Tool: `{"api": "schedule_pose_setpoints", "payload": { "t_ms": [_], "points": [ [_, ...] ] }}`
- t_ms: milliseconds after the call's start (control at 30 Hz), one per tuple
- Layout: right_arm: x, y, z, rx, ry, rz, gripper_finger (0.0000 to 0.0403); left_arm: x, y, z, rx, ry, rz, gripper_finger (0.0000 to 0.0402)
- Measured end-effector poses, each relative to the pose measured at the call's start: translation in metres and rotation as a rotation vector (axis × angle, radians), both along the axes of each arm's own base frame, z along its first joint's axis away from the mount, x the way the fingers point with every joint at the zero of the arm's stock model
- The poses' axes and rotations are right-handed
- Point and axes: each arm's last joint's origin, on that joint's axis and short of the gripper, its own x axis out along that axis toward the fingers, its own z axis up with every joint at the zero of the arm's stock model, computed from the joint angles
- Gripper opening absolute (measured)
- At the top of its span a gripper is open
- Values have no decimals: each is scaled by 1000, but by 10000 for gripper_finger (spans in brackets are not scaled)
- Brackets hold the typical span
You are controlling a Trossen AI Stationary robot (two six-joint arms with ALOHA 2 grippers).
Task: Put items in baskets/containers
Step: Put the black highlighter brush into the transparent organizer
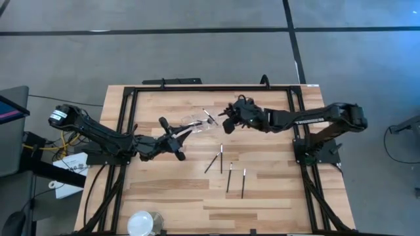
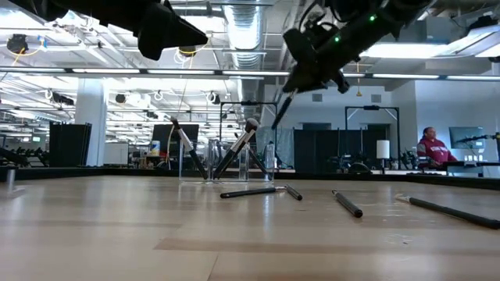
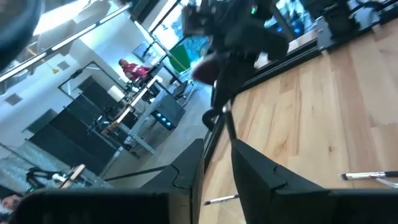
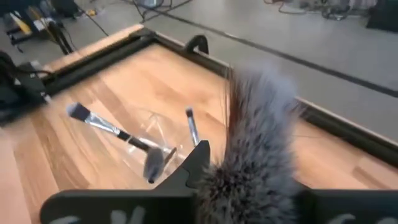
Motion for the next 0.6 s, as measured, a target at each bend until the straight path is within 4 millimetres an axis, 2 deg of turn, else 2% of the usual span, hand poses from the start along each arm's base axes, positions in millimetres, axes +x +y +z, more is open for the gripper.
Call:
{"api": "schedule_pose_setpoints", "payload": {
  "t_ms": [133, 300, 600],
  "points": [
    [13, -1, -20, 12, 36, 17, 30, 1, -1, 0, -14, -5, -57, 78],
    [28, -5, -47, -2, 70, 20, 38, 2, -1, 0, -137, -65, -110, 78],
    [30, -18, -60, -3, 100, -14, 70, 6, 1, -2, -387, -134, -233, 78]
  ]
}}
